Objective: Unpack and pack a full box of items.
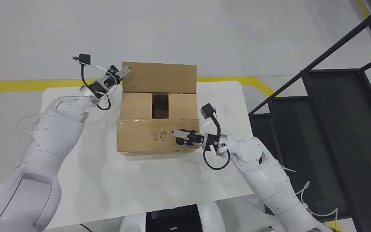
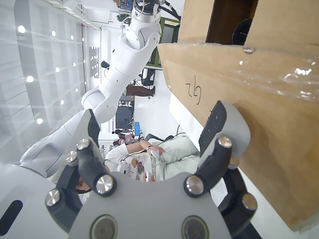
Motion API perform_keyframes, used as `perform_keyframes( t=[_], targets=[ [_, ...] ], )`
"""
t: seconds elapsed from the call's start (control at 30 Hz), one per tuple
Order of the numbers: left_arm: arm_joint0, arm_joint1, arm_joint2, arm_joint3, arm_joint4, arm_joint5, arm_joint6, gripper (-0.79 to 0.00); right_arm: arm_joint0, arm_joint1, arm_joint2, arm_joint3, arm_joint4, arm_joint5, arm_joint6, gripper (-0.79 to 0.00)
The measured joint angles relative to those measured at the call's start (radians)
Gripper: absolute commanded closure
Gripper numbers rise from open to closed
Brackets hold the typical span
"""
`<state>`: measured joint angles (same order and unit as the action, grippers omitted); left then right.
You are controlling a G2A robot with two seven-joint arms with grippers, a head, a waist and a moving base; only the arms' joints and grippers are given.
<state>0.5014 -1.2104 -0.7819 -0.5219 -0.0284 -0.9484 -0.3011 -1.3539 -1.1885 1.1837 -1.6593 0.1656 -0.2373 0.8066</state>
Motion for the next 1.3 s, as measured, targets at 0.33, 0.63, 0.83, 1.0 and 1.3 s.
perform_keyframes(
  t=[0.33, 0.63, 0.83, 1.0, 1.3],
  targets=[
    [0.005, -0.014, -0.037, -0.031, -0.09, -0.064, -0.054, -0.785, 0.003, 0.003, -0.004, 0.005, 0.005, 0.001, -0.001, -0.785],
    [0.123, 0.053, -0.178, -0.227, -0.276, -0.064, -0.31, -0.785, 0.014, 0.004, -0.025, 0.013, 0.0, 0.003, 0.001, -0.785],
    [0.194, 0.097, -0.24, -0.317, -0.392, -0.064, -0.541, -0.785, 0.024, 0.003, -0.038, 0.017, -0.006, 0.009, -0.003, -0.785],
    [0.229, 0.143, -0.195, -0.392, -0.398, -0.048, -0.522, -0.785, 0.027, 0.004, -0.044, 0.019, -0.009, 0.014, -0.004, -0.785],
    [0.24, 0.229, -0.083, -0.499, -0.397, -0.012, -0.559, -0.785, 0.036, 0.005, -0.051, 0.023, -0.022, 0.019, -0.018, -0.785]
  ],
)
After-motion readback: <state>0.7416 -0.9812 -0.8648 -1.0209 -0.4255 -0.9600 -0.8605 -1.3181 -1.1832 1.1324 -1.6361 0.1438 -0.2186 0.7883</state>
